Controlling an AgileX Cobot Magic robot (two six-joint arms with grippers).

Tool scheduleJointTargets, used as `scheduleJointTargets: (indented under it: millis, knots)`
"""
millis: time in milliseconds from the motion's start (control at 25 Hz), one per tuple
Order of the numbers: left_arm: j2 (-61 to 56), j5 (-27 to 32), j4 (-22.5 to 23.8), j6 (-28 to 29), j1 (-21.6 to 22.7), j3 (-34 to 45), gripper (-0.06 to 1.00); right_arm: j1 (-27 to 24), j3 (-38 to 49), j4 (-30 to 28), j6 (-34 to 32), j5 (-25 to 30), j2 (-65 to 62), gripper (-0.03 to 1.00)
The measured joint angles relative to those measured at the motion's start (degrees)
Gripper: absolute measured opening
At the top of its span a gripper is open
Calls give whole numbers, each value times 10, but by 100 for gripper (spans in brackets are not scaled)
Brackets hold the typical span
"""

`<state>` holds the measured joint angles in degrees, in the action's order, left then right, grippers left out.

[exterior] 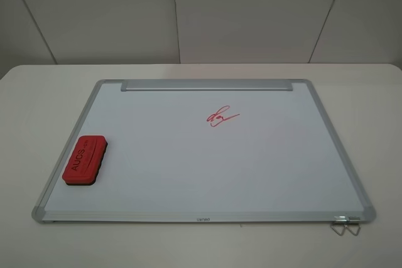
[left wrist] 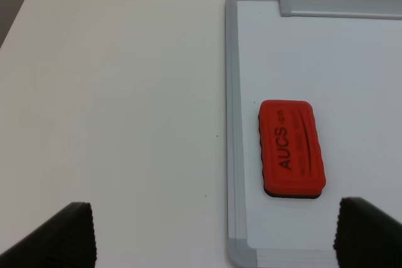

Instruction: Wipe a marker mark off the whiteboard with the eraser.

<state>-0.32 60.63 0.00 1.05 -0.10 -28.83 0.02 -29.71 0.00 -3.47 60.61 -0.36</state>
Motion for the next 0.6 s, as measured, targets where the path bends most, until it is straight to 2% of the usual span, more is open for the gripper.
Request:
scheduleJointTargets:
  millis: [600]
  knots:
    - [0, 0, 0, 0, 0, 0, 76, 0, 0, 0, 0, 0, 0, 83]
